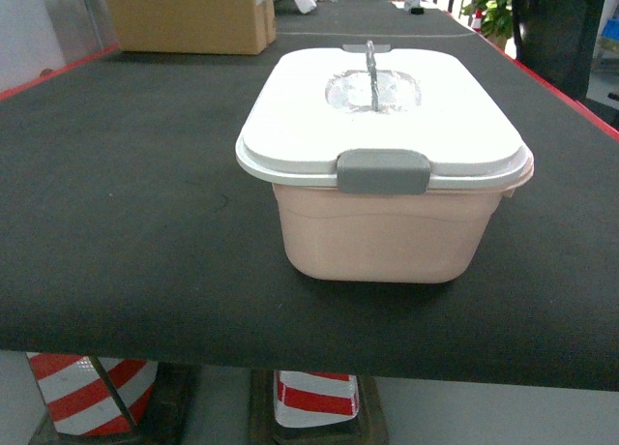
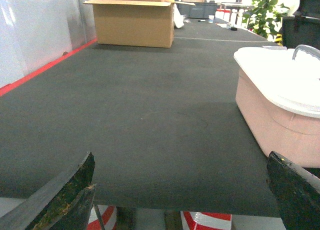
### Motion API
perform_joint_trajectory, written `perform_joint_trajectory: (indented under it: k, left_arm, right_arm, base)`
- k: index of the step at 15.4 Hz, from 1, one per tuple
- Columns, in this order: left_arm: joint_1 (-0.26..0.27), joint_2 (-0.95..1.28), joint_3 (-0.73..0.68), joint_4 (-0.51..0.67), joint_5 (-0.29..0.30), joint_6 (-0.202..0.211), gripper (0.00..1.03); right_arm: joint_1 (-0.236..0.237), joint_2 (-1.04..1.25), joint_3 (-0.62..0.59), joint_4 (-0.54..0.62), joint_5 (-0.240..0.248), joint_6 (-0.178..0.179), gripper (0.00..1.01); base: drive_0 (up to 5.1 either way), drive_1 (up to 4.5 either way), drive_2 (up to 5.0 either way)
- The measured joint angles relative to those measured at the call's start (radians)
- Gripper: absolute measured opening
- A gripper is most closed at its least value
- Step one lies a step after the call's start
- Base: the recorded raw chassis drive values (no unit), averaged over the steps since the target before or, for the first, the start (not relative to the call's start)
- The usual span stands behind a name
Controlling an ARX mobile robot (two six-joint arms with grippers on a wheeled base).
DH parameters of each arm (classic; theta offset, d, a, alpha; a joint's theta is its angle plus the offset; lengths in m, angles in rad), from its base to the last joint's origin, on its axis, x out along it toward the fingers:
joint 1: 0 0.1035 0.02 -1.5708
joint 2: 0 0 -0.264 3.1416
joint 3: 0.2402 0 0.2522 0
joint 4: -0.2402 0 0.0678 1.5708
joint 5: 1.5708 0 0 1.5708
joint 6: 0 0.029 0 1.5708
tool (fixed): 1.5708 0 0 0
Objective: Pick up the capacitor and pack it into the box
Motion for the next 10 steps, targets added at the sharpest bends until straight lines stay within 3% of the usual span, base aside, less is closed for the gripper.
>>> perform_joint_trajectory:
  k: [10]
  left_arm:
    - [0.000,0.000,0.000,0.000,0.000,0.000,0.98]
  right_arm:
    - [0.000,0.000,0.000,0.000,0.000,0.000,0.98]
  base:
    - [0.0,0.00,0.0]
